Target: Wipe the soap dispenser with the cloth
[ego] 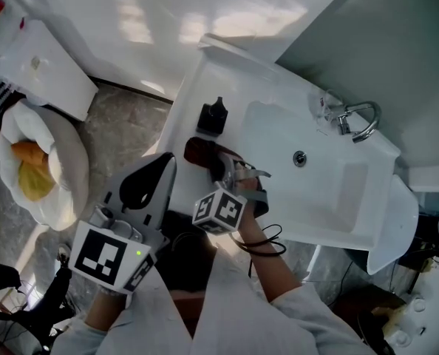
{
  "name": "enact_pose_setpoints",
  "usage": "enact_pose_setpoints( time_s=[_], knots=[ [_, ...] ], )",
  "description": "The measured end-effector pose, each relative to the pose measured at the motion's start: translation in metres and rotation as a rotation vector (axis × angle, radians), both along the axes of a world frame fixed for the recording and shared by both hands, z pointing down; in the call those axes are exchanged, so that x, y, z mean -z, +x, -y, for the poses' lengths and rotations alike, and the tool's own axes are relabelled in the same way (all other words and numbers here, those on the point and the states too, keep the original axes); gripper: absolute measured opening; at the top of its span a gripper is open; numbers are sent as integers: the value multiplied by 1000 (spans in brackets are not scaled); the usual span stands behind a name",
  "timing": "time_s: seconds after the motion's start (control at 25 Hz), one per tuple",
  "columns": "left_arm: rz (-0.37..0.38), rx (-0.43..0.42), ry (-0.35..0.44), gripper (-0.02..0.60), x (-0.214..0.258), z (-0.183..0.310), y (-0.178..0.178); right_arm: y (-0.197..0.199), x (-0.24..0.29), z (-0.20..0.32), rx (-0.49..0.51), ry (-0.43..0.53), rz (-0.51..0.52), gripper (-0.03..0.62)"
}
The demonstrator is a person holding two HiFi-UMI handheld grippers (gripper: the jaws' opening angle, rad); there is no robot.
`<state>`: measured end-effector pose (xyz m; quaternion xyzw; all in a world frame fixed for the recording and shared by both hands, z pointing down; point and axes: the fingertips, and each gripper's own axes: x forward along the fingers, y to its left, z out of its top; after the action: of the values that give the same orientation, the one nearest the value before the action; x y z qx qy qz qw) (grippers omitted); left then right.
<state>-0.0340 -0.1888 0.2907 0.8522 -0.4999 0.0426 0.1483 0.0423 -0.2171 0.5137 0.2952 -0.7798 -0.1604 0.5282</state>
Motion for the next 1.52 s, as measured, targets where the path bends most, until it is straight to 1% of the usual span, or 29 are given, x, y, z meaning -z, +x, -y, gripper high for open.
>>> enact_pose_setpoints(
  time_s=[0.12, 0.28, 0.44, 0.52, 0.64, 0.8, 0.96, 1.12, 1.32, 1.52],
  knots=[
    [-5, -15, 7, 3, 3, 0, 5, 13, 24, -1, -30, 39, 21, 57],
    [-3, -37, 19, 3, 6, 0, 10, 26, 64, 11, -86, 113, 69, 57],
    [-2, -53, 28, 3, 10, -1, 14, 26, 101, 32, -115, 187, 109, 57],
    [-5, -56, 27, 5, 10, -2, 16, 23, 112, 42, -112, 220, 111, 57],
    [-5, -55, 21, 5, 10, -5, 15, 15, 121, 54, -86, 266, 80, 57],
    [-10, -39, 22, 3, 11, -7, 11, 4, 115, 62, -42, 284, 46, 57],
    [-8, -31, 20, 3, 11, -7, 8, 7, 97, 66, -58, 248, 23, 57],
    [-7, -33, 16, 5, 10, -6, 7, 18, 76, 68, -110, 188, 58, 57],
    [-28, -29, 1, 4, 7, -4, 6, 37, 44, 66, -198, 89, 100, 57],
    [-17, -31, -10, 4, 2, -2, 6, 39, 5, 58, -218, 2, 87, 57]
  ],
)
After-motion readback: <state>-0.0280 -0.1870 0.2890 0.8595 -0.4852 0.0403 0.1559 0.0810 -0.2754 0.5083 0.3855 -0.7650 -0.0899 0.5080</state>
